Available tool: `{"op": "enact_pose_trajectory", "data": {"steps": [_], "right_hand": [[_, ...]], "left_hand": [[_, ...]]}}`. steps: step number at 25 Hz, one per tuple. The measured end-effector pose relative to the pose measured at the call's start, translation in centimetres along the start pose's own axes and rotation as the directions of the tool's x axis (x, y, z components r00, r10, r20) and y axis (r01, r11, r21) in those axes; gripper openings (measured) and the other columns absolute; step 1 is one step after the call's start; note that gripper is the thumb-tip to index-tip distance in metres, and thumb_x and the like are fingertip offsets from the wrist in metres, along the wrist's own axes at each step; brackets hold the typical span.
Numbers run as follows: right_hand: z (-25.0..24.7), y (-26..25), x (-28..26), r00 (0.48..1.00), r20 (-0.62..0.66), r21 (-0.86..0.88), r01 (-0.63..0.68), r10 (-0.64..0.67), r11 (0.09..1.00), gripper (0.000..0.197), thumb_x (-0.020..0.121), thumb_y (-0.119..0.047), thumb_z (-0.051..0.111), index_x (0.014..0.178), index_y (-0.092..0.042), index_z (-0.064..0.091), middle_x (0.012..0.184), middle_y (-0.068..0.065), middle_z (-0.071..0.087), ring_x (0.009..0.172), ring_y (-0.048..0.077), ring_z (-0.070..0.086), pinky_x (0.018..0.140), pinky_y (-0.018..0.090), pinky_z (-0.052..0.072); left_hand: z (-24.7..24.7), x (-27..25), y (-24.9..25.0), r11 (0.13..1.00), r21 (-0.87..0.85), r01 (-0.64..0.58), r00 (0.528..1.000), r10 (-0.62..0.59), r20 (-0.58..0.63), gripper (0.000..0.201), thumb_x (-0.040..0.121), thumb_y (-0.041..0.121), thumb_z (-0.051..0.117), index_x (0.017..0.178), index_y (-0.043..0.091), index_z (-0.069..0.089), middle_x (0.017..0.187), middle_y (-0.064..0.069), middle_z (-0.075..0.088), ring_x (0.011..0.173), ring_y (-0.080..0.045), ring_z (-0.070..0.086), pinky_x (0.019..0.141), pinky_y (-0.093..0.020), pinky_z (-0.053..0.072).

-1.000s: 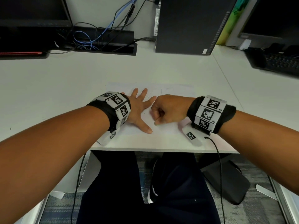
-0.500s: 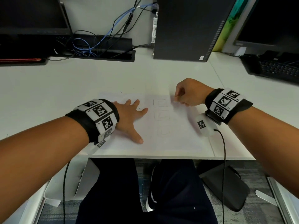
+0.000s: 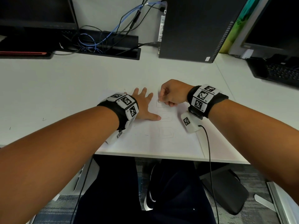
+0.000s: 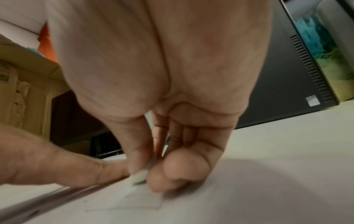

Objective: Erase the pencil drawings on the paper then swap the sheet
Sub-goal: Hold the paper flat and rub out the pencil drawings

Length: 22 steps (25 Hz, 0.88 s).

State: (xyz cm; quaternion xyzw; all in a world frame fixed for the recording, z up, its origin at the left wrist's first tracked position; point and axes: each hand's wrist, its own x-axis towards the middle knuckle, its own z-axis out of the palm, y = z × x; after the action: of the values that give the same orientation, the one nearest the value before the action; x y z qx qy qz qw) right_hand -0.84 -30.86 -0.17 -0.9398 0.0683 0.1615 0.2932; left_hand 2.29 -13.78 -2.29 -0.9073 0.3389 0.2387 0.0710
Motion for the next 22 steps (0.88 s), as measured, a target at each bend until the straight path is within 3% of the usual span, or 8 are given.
{"op": "enact_pose_trajectory", "data": {"steps": [3,7,11,15,16,19,20,22], "right_hand": [[0.1,-0.6,0.4,0.999,-0.031,-0.087,0.014,-0.017,0.996,0.015,0.087,-0.014,0.068,0.073,-0.014,0.063,0.062,0.001,0.065,0.047,0.01,0.057,0.051,0.023,0.047],[0.7,-1.4,-0.3,0.986,0.137,-0.184,0.123,-0.098,0.975,0.012,0.085,-0.016,0.068,0.081,-0.005,0.066,0.061,0.002,0.063,0.053,0.011,0.055,0.059,0.023,0.049],[-0.1,-1.4,0.8,0.993,-0.044,-0.297,0.093,-0.111,0.95,0.012,0.085,-0.021,0.072,0.075,-0.015,0.067,0.069,-0.006,0.063,0.072,0.015,0.06,0.065,0.024,0.047],[0.5,-1.2,0.2,0.985,0.138,-0.241,0.139,-0.107,0.96,0.011,0.084,-0.019,0.071,0.075,-0.014,0.067,0.067,-0.002,0.065,0.06,0.01,0.058,0.06,0.022,0.049],[0.6,-1.1,0.2,0.984,0.137,-0.254,0.146,-0.114,0.956,0.01,0.084,-0.019,0.071,0.076,-0.014,0.068,0.069,-0.002,0.065,0.061,0.01,0.058,0.06,0.022,0.049],[0.0,-1.1,1.0,0.991,-0.055,-0.308,0.096,-0.119,0.947,0.009,0.084,-0.021,0.071,0.08,-0.012,0.07,0.075,-0.003,0.066,0.075,0.015,0.061,0.069,0.026,0.051],[-0.1,-1.2,1.1,0.991,-0.068,-0.306,0.088,-0.114,0.948,0.009,0.084,-0.02,0.071,0.08,-0.012,0.07,0.074,-0.004,0.065,0.076,0.016,0.061,0.069,0.027,0.051],[0.2,-1.4,0.7,0.994,0.022,-0.289,0.111,-0.109,0.951,0.01,0.084,-0.019,0.07,0.075,-0.015,0.068,0.069,-0.004,0.063,0.067,0.014,0.058,0.063,0.025,0.049]], "left_hand": [[0.4,0.2,-0.1,1.0,-0.003,-0.01,1.0,0.01,0.002,0.109,0.077,0.086,0.038,0.155,0.03,-0.014,0.162,-0.003,-0.022,0.149,-0.033,-0.016,0.114,-0.063,0.004],[0.9,0.5,-0.3,1.0,-0.009,-0.018,1.0,0.018,-0.001,0.109,0.075,0.088,0.035,0.154,0.032,-0.015,0.162,-0.004,-0.023,0.149,-0.034,-0.017,0.113,-0.065,0.005],[0.9,0.6,-0.2,1.0,0.008,-0.015,1.0,0.015,0.004,0.109,0.075,0.089,0.033,0.153,0.032,-0.017,0.161,-0.002,-0.026,0.149,-0.032,-0.017,0.114,-0.066,0.005],[0.9,0.7,-0.4,1.0,0.001,-0.013,1.0,0.013,-0.002,0.111,0.073,0.09,0.032,0.153,0.031,-0.017,0.161,-0.003,-0.025,0.149,-0.033,-0.017,0.114,-0.066,0.006],[1.0,0.7,-0.5,1.0,0.001,-0.014,1.0,0.014,-0.001,0.111,0.073,0.09,0.032,0.153,0.031,-0.017,0.161,-0.003,-0.025,0.149,-0.033,-0.017,0.113,-0.066,0.005],[0.9,0.6,-0.3,1.0,0.004,-0.018,1.0,0.018,0.002,0.11,0.074,0.089,0.032,0.153,0.031,-0.017,0.161,-0.004,-0.025,0.148,-0.034,-0.017,0.113,-0.064,0.004],[0.9,0.6,-0.3,1.0,0.008,-0.018,1.0,0.018,-0.001,0.11,0.074,0.089,0.032,0.153,0.031,-0.017,0.161,-0.004,-0.025,0.148,-0.034,-0.017,0.114,-0.063,0.004],[0.9,0.6,-0.4,1.0,0.005,-0.016,1.0,0.016,0.002,0.111,0.074,0.089,0.033,0.153,0.031,-0.018,0.161,-0.004,-0.026,0.148,-0.034,-0.018,0.114,-0.063,0.004]]}}
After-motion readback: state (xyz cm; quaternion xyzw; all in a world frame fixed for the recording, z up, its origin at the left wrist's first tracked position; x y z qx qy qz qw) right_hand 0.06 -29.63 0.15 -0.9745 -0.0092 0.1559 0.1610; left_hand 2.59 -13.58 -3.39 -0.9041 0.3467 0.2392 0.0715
